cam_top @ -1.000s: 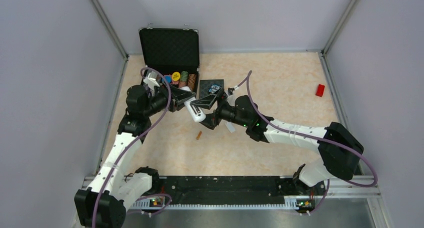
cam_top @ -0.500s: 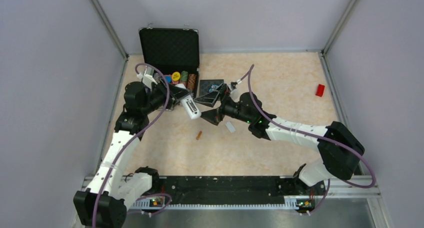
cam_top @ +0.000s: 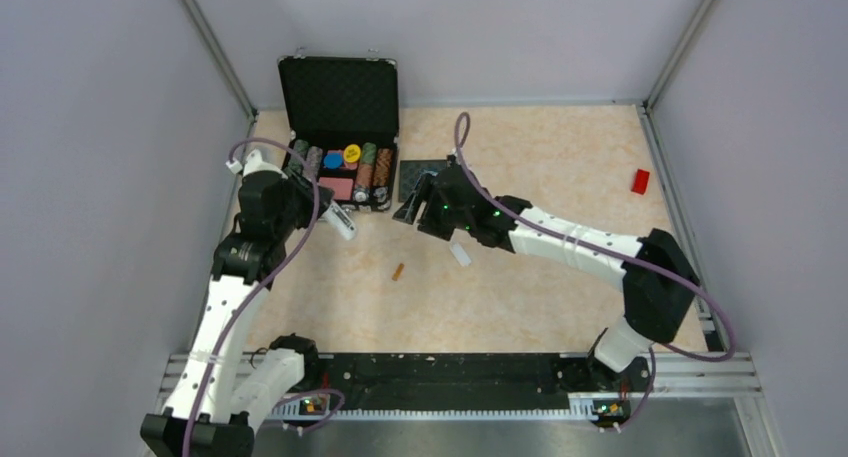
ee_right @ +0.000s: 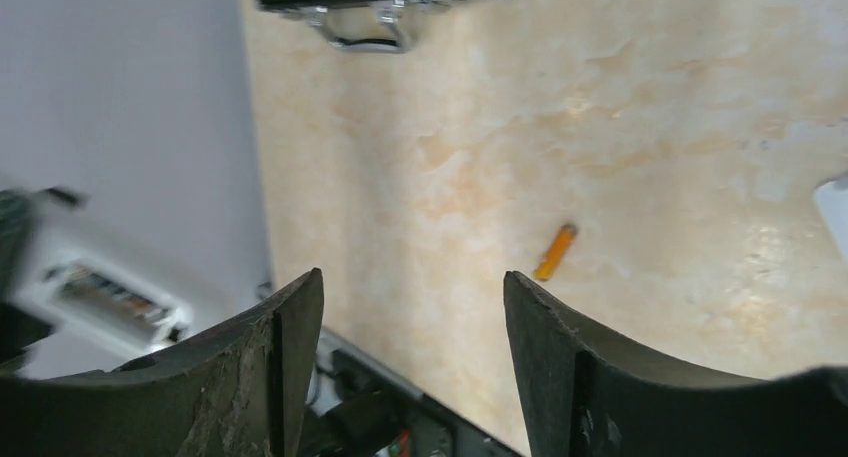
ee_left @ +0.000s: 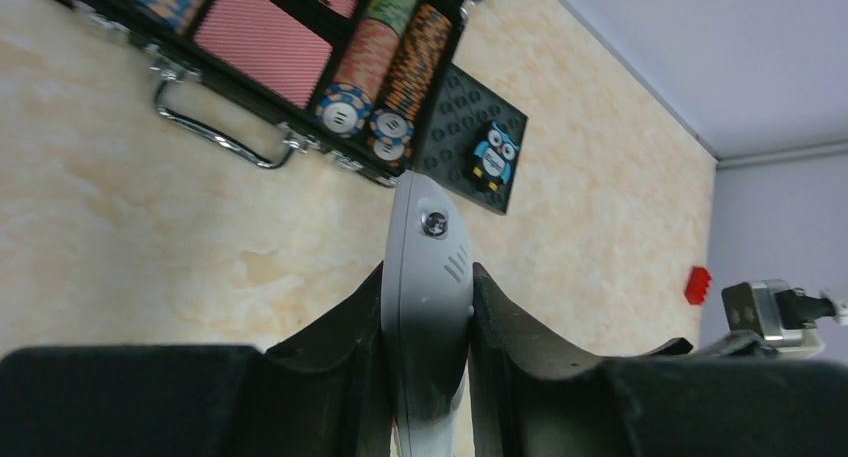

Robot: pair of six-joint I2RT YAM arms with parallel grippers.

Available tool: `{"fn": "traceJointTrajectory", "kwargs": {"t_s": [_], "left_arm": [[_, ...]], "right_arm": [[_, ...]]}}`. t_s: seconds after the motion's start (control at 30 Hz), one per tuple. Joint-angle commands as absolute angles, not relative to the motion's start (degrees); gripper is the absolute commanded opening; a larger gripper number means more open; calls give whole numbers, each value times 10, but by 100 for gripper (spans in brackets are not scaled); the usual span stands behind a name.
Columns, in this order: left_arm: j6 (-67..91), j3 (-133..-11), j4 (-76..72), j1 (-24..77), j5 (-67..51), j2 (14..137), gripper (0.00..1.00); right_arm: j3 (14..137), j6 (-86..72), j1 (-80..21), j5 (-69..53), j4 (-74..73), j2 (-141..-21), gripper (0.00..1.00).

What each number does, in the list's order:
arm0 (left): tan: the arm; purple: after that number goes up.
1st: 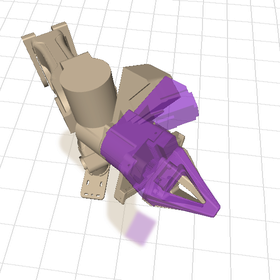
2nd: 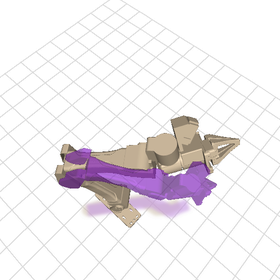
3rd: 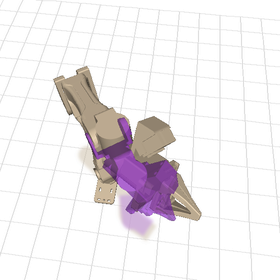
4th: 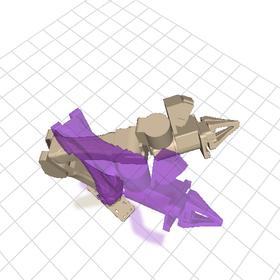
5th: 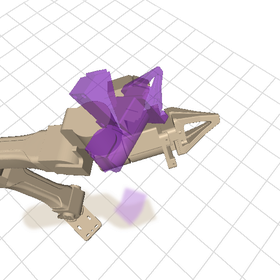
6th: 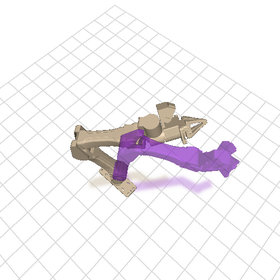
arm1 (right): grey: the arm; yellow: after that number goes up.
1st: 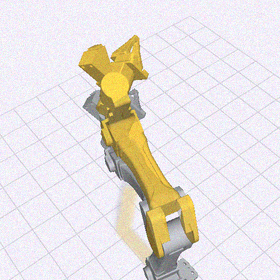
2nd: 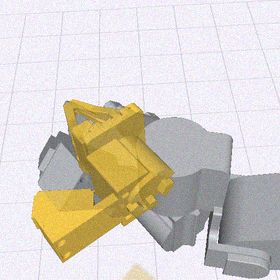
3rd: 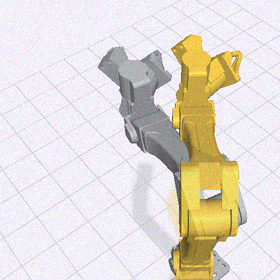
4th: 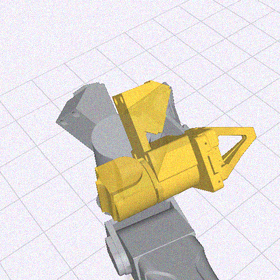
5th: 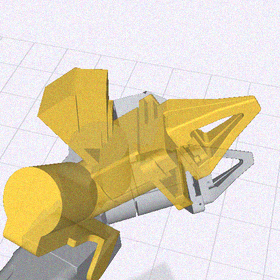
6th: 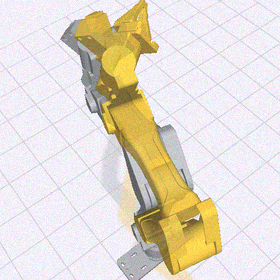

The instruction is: Load the batteries into the remote control

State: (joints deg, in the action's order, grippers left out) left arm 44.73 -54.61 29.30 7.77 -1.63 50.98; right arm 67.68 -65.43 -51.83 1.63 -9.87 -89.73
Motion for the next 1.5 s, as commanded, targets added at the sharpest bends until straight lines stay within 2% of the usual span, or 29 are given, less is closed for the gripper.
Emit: {"fn": "traceJointTrajectory", "kwargs": {"t_s": [0.0,0.07,0.53,0.67,0.77,1.13,1.33,1.47], "left_arm": [[415,-559,320,75,115,458,0],[415,-555,324,75,129,444,0],[428,-505,334,75,135,408,0],[427,-497,337,74,141,397,0],[423,-495,338,74,145,393,0],[427,-473,308,75,134,393,0],[423,-460,302,75,120,386,0],[419,-449,287,75,96,375,0]], "right_arm": [[757,-565,-563,140,-263,-995,65],[792,-559,-587,177,-293,-1034,64],[925,-637,-630,198,-375,-1222,52],[934,-654,-631,213,-389,-1244,46],[951,-659,-631,216,-405,-1259,36],[945,-679,-634,223,-451,-1262,17],[920,-724,-634,228,-464,-1243,2],[873,-766,-626,235,-469,-1203,0]]}}
